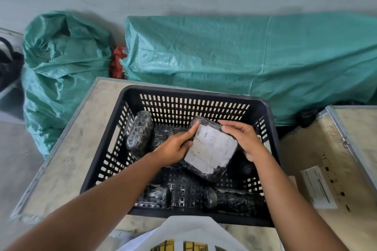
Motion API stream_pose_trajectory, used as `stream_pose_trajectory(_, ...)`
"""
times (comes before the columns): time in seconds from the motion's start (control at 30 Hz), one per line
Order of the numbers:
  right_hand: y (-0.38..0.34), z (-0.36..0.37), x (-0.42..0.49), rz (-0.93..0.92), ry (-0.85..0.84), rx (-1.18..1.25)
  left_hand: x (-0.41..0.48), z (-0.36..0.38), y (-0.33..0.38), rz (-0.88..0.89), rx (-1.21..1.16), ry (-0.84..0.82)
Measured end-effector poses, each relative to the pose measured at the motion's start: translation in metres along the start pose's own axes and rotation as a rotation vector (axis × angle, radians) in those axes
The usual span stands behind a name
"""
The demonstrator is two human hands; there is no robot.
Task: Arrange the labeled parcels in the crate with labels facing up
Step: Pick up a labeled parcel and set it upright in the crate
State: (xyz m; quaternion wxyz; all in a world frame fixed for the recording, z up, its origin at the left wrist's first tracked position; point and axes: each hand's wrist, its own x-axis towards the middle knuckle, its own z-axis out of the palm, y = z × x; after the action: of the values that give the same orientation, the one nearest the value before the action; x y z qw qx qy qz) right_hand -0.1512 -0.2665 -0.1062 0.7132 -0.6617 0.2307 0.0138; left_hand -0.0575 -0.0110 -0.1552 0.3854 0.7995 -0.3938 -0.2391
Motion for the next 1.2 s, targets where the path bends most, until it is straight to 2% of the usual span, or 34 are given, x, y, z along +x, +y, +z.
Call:
stream_pose_trajectory(0.13,0.010,0.000,0.003,-0.041,0.004,-0.045,0.010,0.011,-0.005,-0.225,-0.247,0.075)
stream_pose_trajectory(0.3,0.020,0.002,0.003,-0.109,-0.030,-0.444,0.026,0.018,0.000,-0.328,-0.343,0.136)
stream_pose_trajectory(0.47,0.031,0.022,0.009,0.006,-0.050,-0.786,0.033,0.017,0.007,-0.350,-0.228,0.010)
stream_pose_trajectory(0.6,0.040,0.030,0.015,0.135,-0.088,-0.947,0.034,0.026,0.006,-0.405,-0.151,-0.009)
stream_pose_trajectory(0.77,0.050,0.036,0.027,0.212,-0.087,-1.119,0.040,0.035,0.006,-0.444,-0.077,0.000)
stream_pose_trajectory(0.87,0.057,0.041,0.028,0.221,-0.097,-1.225,0.038,0.047,0.006,-0.416,0.043,-0.062)
stream_pose_trajectory(1.0,0.063,0.043,0.022,0.218,-0.112,-1.388,0.039,0.064,0.010,-0.476,0.428,-0.216)
stream_pose_trajectory(1.1,0.062,0.044,0.019,0.225,-0.128,-1.474,0.040,0.059,0.006,-0.438,0.721,-0.225)
stream_pose_trajectory(1.2,0.061,0.044,0.016,0.220,-0.158,-1.535,0.042,0.053,-0.001,-0.417,0.754,-0.290)
